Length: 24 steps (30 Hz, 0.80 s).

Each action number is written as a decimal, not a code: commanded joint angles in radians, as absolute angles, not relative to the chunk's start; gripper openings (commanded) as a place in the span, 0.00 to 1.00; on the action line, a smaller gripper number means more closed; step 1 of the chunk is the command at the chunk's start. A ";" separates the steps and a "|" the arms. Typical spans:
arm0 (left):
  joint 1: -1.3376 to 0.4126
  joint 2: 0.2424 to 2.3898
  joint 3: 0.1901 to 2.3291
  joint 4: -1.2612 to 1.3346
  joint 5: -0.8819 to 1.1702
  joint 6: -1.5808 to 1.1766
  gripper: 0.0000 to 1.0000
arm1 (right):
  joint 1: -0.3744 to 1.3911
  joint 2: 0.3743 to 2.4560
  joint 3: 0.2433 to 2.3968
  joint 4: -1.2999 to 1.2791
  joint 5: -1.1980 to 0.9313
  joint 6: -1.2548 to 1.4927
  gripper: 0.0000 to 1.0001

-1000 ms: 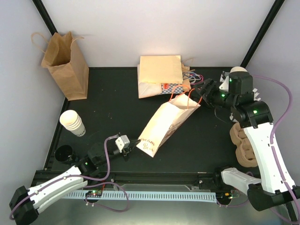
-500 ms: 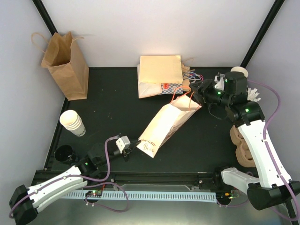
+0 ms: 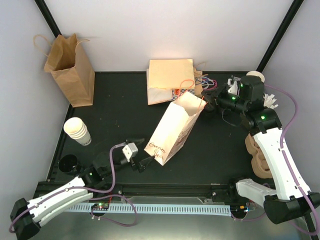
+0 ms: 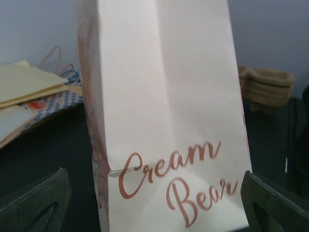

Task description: Pack the takeout coffee

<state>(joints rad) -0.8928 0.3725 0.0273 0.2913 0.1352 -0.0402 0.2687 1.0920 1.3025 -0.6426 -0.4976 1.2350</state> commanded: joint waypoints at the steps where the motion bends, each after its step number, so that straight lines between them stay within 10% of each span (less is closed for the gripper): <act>1: -0.901 0.343 0.173 0.210 0.036 -0.140 0.99 | 0.273 1.072 1.298 -0.610 -0.544 1.173 0.01; 24: -0.825 0.635 1.044 -0.622 -0.246 -0.449 0.99 | 0.341 1.227 1.486 -0.493 -0.798 0.860 0.01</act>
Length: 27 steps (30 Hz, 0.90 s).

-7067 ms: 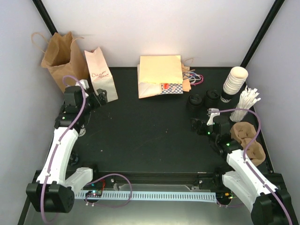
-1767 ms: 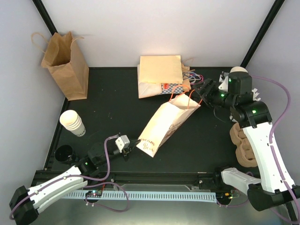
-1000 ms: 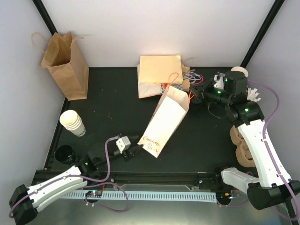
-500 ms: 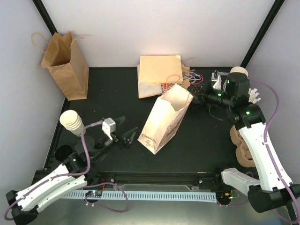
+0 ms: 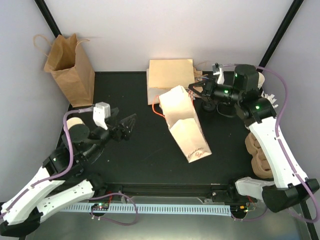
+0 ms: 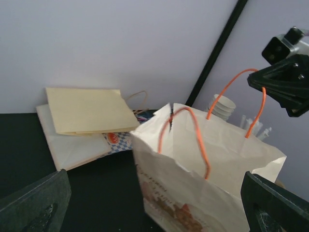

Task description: Pack the takeout coffee

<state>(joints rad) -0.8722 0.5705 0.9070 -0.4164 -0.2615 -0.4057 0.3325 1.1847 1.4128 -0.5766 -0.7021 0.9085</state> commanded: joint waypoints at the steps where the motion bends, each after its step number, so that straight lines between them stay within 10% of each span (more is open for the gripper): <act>1: -0.802 0.648 1.072 -0.645 -0.225 -0.462 0.99 | 0.341 1.237 1.497 -0.471 -0.816 0.862 0.01; 27: -0.706 0.985 1.162 -0.384 0.483 -0.631 0.99 | 0.341 1.012 1.129 -0.536 -0.670 0.672 0.02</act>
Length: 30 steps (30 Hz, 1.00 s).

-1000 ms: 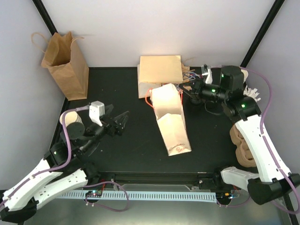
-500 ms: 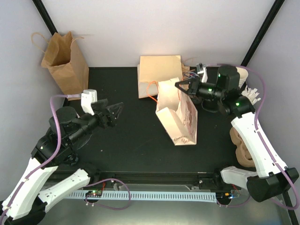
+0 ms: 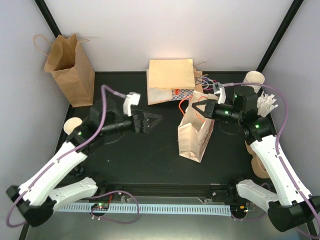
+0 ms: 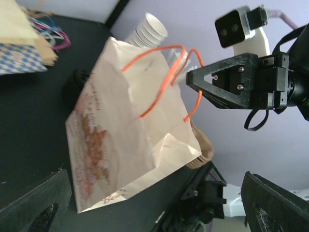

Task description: Pack the takeout coffee

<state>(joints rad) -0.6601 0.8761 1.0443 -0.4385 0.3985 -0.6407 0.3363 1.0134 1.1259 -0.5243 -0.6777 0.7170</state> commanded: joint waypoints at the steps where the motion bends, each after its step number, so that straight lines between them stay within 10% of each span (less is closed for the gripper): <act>1: -0.719 1.013 1.199 -0.399 0.473 -0.611 0.99 | 0.341 1.011 1.134 -0.539 -0.673 0.669 0.02; 30: -0.836 1.656 1.915 -0.759 0.375 -0.253 0.34 | 0.341 0.985 1.167 -0.590 -0.642 0.652 0.02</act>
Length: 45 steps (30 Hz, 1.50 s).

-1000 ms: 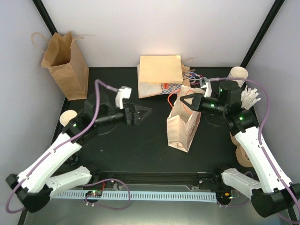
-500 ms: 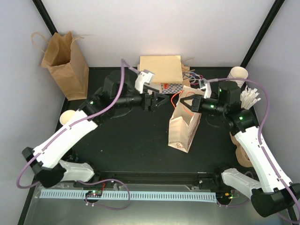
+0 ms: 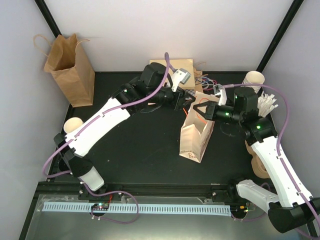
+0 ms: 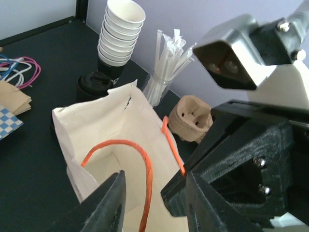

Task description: Pack the takeout coffee

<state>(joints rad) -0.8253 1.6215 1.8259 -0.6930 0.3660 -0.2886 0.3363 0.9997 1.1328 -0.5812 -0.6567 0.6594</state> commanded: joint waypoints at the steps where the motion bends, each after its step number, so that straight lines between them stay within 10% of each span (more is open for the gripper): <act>1: -0.837 1.665 1.927 -0.766 0.377 -0.255 0.31 | 0.341 0.985 1.169 -0.593 -0.639 0.649 0.02; 12: -0.838 1.697 1.962 -0.835 0.363 -0.249 0.29 | 0.341 0.980 1.192 -0.625 -0.612 0.635 0.02; 15: -0.838 1.705 1.984 -0.867 0.340 -0.238 0.05 | 0.341 0.977 1.192 -0.629 -0.608 0.635 0.02; 19: -0.830 1.682 2.000 -0.886 0.285 -0.229 0.01 | 0.340 0.971 1.193 -0.645 -0.579 0.625 0.03; 27: -0.727 1.594 1.961 -0.914 0.272 -0.268 0.02 | 0.341 0.973 1.205 -0.662 -0.545 0.587 0.55; 45: -0.381 1.345 1.630 -0.868 0.381 -0.285 0.01 | 0.341 0.962 1.214 -0.709 -0.570 0.466 0.93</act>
<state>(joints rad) -0.4427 1.3945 1.6539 -0.8822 0.3492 -0.2840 0.3363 0.9672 1.1965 -0.6762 -0.5850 0.5121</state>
